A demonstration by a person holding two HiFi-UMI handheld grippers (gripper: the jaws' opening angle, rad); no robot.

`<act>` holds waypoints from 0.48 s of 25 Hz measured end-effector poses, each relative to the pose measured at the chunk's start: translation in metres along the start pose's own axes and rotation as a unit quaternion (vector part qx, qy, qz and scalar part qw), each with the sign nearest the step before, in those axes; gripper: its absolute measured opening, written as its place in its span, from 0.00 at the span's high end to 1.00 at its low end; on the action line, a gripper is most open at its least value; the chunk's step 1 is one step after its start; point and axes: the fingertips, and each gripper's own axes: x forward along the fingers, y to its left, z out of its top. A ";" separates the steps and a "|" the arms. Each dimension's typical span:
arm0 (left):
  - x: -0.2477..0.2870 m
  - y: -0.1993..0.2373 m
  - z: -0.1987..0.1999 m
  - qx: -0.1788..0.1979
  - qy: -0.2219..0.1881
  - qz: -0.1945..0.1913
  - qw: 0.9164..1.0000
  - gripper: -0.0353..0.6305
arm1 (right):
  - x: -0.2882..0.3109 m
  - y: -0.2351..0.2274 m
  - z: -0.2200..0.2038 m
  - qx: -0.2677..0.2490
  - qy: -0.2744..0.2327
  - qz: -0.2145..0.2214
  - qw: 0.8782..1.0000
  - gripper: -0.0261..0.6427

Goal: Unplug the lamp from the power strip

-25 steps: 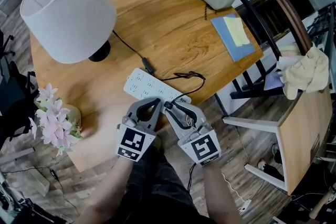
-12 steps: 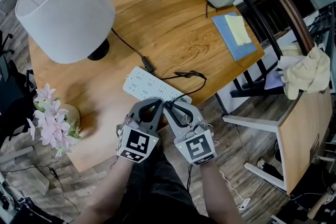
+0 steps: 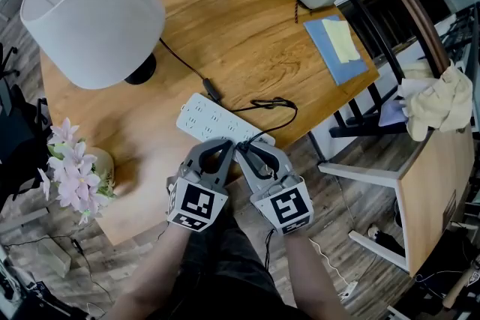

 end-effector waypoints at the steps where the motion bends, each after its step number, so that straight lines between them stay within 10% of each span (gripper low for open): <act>1: 0.000 0.000 0.000 0.000 0.000 0.001 1.000 0.95 | 0.000 0.002 0.001 -0.017 0.004 -0.002 1.000 0.85; 7: 0.000 0.000 0.000 0.000 0.001 0.002 1.000 0.95 | -0.003 0.015 -0.002 -0.133 0.022 -0.017 0.991 0.86; 12: 0.001 0.000 0.000 -0.001 0.002 0.000 1.000 0.95 | -0.003 0.003 0.003 -0.008 -0.012 -0.017 1.000 0.85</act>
